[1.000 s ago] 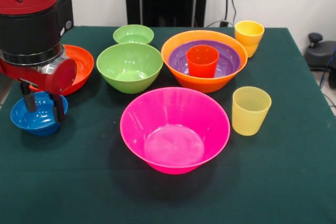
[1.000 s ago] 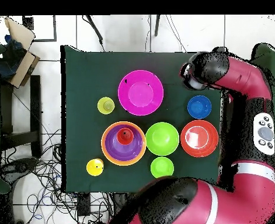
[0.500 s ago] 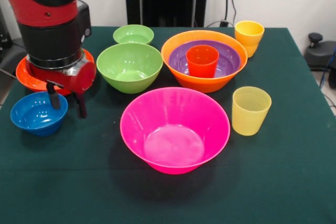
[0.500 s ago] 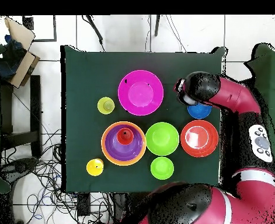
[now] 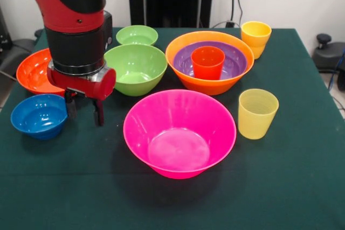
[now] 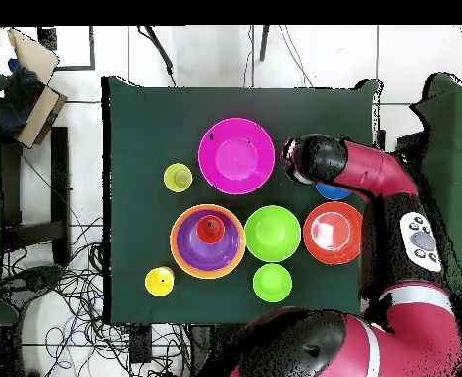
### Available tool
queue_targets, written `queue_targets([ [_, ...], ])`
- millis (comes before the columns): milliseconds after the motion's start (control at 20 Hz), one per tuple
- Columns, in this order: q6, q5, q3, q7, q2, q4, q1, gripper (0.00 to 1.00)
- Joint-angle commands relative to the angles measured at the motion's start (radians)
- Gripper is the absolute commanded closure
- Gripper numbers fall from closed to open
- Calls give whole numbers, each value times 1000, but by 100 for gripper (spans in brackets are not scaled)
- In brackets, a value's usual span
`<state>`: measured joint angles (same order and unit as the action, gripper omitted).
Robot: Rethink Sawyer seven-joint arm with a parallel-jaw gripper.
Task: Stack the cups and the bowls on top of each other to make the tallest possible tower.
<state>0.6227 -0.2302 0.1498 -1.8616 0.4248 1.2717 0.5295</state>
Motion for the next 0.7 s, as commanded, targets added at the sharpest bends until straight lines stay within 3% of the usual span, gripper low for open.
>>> queue_targets([
  [50,-71,-125,30,88,0,73,-36,0],
  [700,-93,-169,-23,19,4,76,-71,0],
])
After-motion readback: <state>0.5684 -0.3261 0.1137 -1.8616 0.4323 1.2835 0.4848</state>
